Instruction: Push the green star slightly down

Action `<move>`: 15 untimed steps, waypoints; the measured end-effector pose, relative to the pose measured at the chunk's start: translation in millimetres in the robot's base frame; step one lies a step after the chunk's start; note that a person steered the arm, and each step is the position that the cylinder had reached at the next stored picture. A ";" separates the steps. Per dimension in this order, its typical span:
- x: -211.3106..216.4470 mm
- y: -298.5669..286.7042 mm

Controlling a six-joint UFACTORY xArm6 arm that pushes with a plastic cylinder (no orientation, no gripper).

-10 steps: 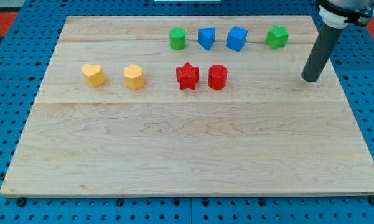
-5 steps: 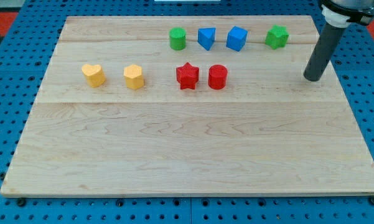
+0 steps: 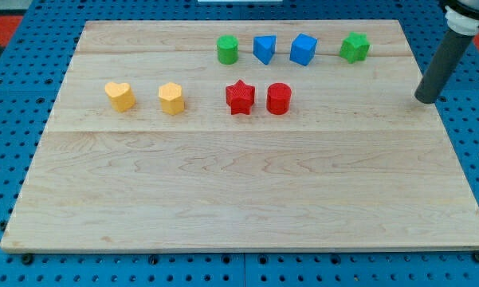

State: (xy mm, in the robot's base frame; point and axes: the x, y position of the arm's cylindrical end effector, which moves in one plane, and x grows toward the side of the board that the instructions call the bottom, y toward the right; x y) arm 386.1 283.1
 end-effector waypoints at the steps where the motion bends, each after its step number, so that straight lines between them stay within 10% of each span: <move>1: 0.0 0.0; 10: -9.1 -0.7; 15: -161.6 -8.4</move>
State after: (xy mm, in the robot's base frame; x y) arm 224.5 274.7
